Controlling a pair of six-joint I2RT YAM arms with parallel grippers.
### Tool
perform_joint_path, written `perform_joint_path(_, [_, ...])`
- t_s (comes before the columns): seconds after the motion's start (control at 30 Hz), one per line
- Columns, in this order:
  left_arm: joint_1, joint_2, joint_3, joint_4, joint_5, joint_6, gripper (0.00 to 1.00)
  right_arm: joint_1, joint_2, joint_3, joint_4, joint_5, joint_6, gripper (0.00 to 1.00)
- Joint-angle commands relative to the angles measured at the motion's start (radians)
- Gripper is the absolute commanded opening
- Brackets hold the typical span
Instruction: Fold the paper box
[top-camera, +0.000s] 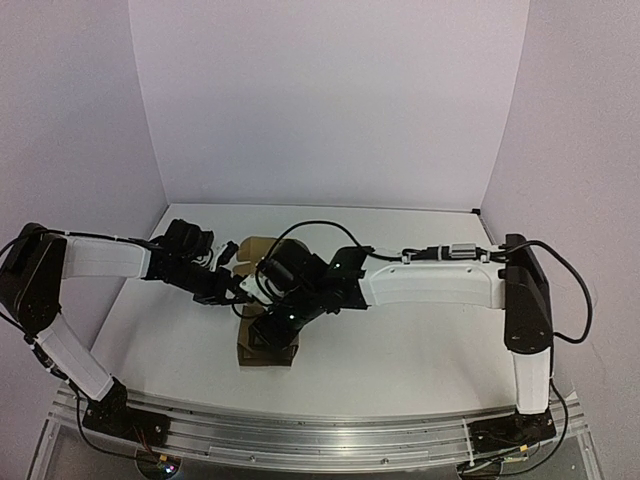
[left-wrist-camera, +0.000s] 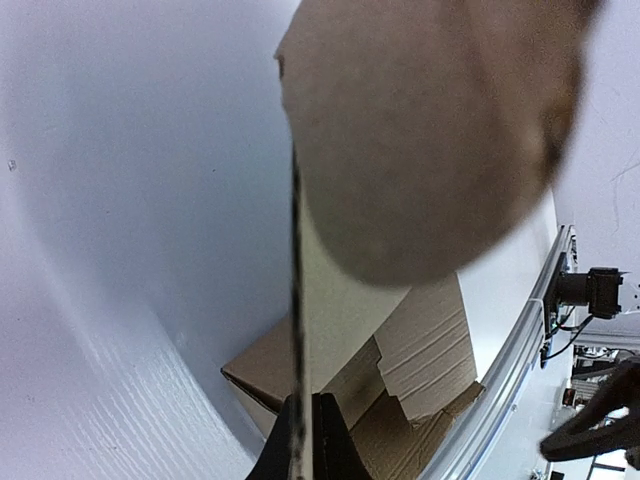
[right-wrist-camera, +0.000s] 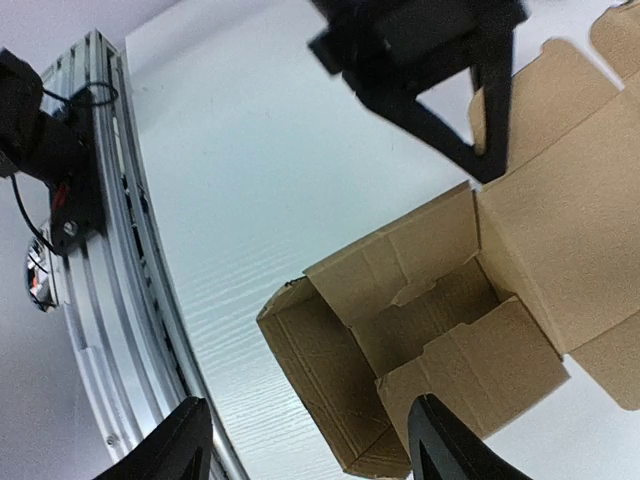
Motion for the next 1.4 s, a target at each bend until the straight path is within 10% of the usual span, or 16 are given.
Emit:
perform_joint_path(0.0, [-0.003,-0.031,-0.029,0.017,-0.021,-0.030,0.00,-0.005,-0.115,-0.020,0.046,0.012,0.068,0.71])
perform_joint_path(0.23, [-0.008,-0.036,-0.036,0.025,-0.021,-0.050,0.00,-0.002,-0.012,0.053,0.040,0.151,0.199,0.69])
perform_joint_path(0.53, [-0.008,-0.032,-0.030,0.013,-0.030,-0.069,0.00,0.103,0.037,-0.220,0.470,0.393,-0.480,0.72])
perform_joint_path(1.37, [-0.012,-0.007,0.008,-0.055,-0.014,-0.039,0.00,0.113,0.229,-0.110,0.628,0.549,-0.725,0.70])
